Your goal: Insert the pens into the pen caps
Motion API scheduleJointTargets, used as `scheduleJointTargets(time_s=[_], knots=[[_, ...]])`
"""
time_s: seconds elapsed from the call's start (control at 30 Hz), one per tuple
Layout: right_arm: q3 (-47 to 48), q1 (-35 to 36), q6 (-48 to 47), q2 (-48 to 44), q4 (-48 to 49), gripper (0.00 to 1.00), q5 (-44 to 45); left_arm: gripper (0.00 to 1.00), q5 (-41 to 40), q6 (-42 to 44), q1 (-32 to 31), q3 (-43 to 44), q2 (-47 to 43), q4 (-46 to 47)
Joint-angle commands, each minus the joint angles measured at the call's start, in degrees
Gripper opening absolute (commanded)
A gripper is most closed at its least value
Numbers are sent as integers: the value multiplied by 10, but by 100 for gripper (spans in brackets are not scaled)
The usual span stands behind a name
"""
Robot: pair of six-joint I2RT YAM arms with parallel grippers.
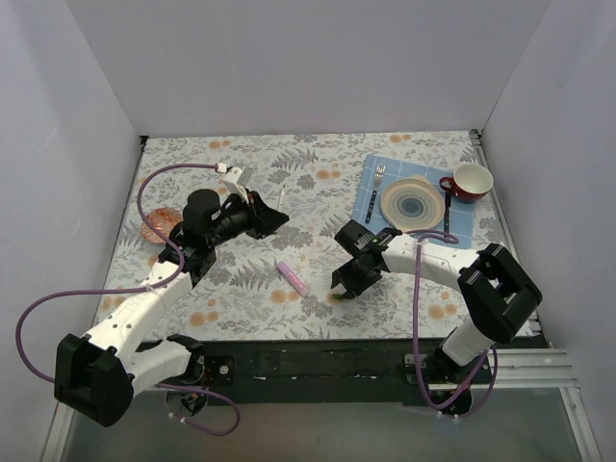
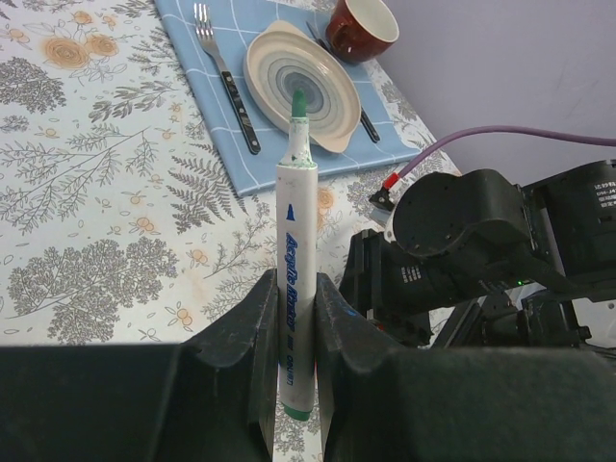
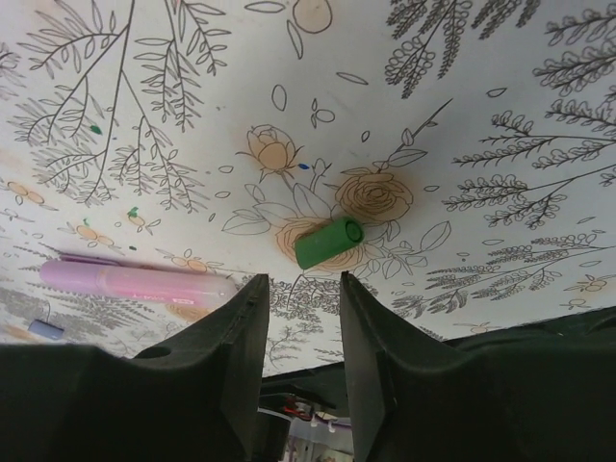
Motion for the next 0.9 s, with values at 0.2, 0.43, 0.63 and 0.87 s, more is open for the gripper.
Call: scheduleJointTargets(time_s=[0.2,0.43,0.63,0.87], knots=[[-3,1,17,23,-32,42,6,0,-17,12,-11,1,-22,-5],[4,1,-23,45,-15,35,61,0,-31,21,-19,0,-27,-12],[36,-10,-179,76,12,9,139,0,-49,28,-26,1,-31,-18],[137,-13,-531,174,37,1,139,0,-59,30,-28,3,-27,-21]])
